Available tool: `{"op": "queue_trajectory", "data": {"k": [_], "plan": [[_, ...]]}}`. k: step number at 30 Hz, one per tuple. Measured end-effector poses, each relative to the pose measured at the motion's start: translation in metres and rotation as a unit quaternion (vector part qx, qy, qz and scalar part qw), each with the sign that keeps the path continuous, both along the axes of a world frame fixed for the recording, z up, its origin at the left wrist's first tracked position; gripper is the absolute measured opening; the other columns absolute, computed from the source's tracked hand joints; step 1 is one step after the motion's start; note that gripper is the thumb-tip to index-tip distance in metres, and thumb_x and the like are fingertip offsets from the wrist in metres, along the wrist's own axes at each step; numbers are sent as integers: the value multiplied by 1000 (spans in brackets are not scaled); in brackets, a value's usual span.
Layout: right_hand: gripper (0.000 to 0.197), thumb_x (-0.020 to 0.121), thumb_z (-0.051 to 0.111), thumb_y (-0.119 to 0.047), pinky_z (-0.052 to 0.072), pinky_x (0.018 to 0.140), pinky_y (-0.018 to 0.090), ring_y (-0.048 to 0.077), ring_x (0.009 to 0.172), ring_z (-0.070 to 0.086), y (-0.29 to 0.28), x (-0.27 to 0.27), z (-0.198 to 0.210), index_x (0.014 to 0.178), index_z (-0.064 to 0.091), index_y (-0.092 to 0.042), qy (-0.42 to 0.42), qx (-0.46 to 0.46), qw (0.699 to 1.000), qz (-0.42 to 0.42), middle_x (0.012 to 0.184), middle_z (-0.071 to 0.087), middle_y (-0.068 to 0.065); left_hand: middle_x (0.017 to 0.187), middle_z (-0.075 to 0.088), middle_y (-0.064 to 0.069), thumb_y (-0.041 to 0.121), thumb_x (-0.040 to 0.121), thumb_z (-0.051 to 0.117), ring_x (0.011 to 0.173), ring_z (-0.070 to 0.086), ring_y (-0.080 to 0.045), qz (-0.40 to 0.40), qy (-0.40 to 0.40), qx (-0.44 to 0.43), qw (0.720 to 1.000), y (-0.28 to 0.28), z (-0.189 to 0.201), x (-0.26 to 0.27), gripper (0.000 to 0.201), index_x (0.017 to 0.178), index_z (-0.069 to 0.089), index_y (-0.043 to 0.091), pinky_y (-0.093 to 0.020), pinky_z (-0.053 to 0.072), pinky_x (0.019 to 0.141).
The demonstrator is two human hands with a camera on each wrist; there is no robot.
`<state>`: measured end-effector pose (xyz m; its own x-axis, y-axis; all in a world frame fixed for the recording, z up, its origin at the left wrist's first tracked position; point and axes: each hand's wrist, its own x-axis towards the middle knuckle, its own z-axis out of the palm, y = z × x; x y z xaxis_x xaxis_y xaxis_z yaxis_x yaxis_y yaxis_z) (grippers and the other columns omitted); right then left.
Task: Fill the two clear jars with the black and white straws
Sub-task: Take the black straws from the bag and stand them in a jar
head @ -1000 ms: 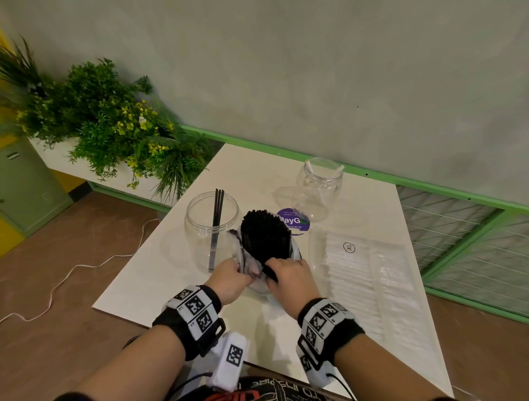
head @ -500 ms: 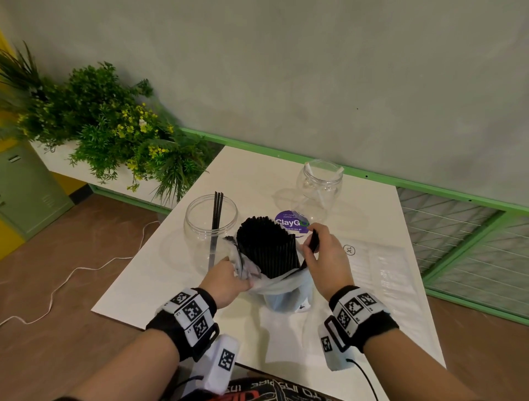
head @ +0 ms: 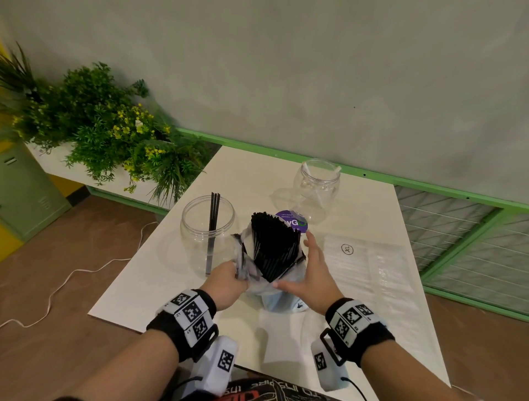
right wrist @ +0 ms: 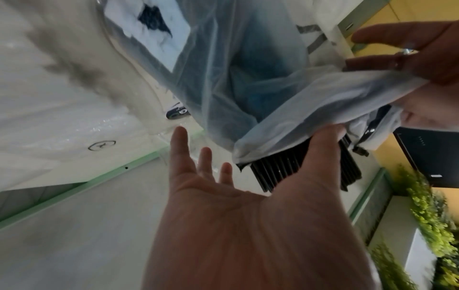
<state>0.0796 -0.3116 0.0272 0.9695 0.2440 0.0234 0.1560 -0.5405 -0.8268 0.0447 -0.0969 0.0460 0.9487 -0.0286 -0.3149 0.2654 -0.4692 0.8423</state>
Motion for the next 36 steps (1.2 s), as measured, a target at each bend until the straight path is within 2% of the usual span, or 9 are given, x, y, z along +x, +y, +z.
{"op": "queue_trajectory", "data": {"k": [3,7,12,15,18,22,28,31,36], "plan": [[142,44,86,-57,28,114,37,15,139,26,4,-1,-11,148,-9,-40,24,2,1000,16,150,26,-2,74,58,-2,14,72,56,68,53,-18,19,26,-33,999,1,-2,0,24,93,63,9,-32,43,64],[140,46,92,-39,34,107,34,16,123,36,13,0,-15,150,-1,-29,1,-19,1000,-8,133,35,3,95,63,-17,-1,83,48,91,62,-31,50,46,-95,993,-4,1,1,19,92,58,12,-37,53,75],[89,67,83,-20,42,101,24,1,109,47,18,-2,-22,140,32,-25,-67,22,996,-50,118,44,-9,92,63,-17,-9,87,40,92,62,-31,70,18,-140,988,-8,9,-1,26,83,58,10,-48,54,88],[66,71,80,-16,41,97,15,-4,111,48,15,-9,-21,125,44,-29,-83,71,993,-50,117,48,-11,84,63,-11,-14,82,42,81,62,-18,75,8,-189,979,-7,18,-1,27,77,58,7,-33,54,75],[62,70,70,-24,43,96,22,-4,106,48,11,-13,-22,126,48,-16,-58,54,996,-44,117,50,0,85,64,-9,10,85,54,72,66,-11,95,54,-249,962,-7,19,0,9,91,57,5,-27,53,64],[67,66,60,-28,31,83,-2,0,96,44,7,-14,-16,129,45,-10,-22,8,999,-26,113,46,2,99,71,-13,56,93,45,88,69,-27,169,137,-301,928,-3,9,1,51,117,56,13,-40,55,75],[45,74,66,-2,35,76,2,18,98,52,-5,-19,-22,117,52,-8,-11,-9,998,-55,107,51,5,87,61,-18,19,99,42,81,59,-32,242,192,-315,897,-5,7,1,19,99,54,4,-46,53,73],[35,75,64,0,37,73,5,17,92,51,-8,-24,-22,108,54,-10,-7,-4,998,-59,101,53,6,93,56,-16,4,96,40,79,57,-30,232,174,-232,928,-5,2,3,14,108,47,7,-41,55,59],[30,78,59,5,36,71,6,14,86,51,-10,-28,-24,96,52,-17,-6,6,997,-81,98,55,7,137,41,-4,3,91,45,124,44,-20,102,-47,-42,993,-1,-6,3,60,145,27,22,-27,38,98]]}}
